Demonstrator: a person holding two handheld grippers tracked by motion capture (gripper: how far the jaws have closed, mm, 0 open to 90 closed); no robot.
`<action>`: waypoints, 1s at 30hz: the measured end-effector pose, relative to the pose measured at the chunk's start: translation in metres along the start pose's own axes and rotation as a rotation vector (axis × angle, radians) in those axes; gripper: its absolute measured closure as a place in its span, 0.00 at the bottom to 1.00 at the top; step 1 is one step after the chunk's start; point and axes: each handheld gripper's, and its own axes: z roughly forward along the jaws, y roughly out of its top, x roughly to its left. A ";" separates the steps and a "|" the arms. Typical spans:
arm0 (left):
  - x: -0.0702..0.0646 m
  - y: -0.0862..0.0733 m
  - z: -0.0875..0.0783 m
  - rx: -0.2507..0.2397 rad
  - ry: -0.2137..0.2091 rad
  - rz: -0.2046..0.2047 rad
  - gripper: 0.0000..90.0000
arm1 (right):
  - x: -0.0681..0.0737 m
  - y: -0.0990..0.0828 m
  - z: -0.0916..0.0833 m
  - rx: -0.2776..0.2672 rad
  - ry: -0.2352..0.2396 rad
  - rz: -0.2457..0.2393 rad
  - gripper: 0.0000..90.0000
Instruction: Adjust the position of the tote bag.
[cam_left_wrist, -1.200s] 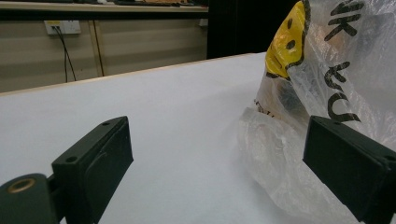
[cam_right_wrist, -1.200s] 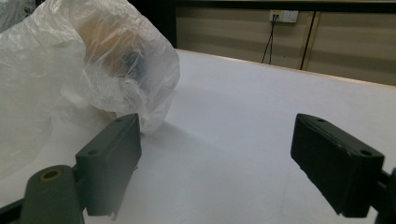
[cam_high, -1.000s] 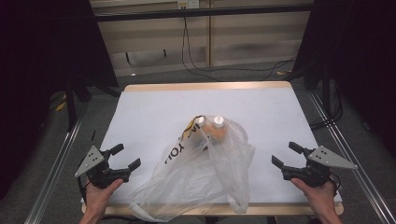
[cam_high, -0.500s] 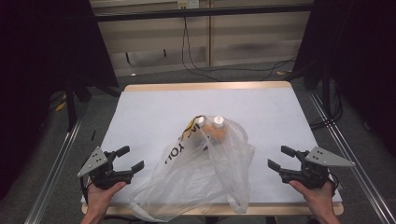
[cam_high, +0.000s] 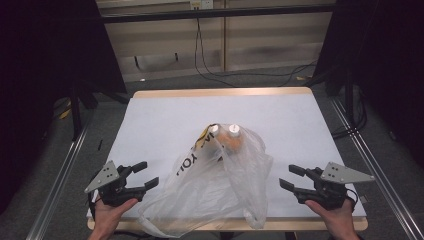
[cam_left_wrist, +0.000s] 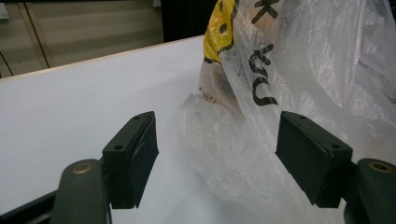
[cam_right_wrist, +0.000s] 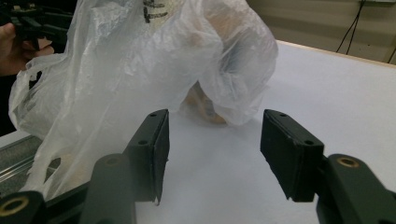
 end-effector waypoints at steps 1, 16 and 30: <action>-0.001 0.001 -0.001 -0.003 -0.009 -0.004 0.35 | 0.001 0.000 0.000 0.006 0.004 -0.004 0.48; -0.023 0.004 -0.024 -0.017 -0.064 0.012 0.50 | 0.036 0.002 -0.004 0.030 0.133 -0.043 0.67; -0.045 -0.008 -0.033 0.042 -0.116 0.004 0.51 | 0.066 0.000 0.009 0.100 0.240 -0.078 0.75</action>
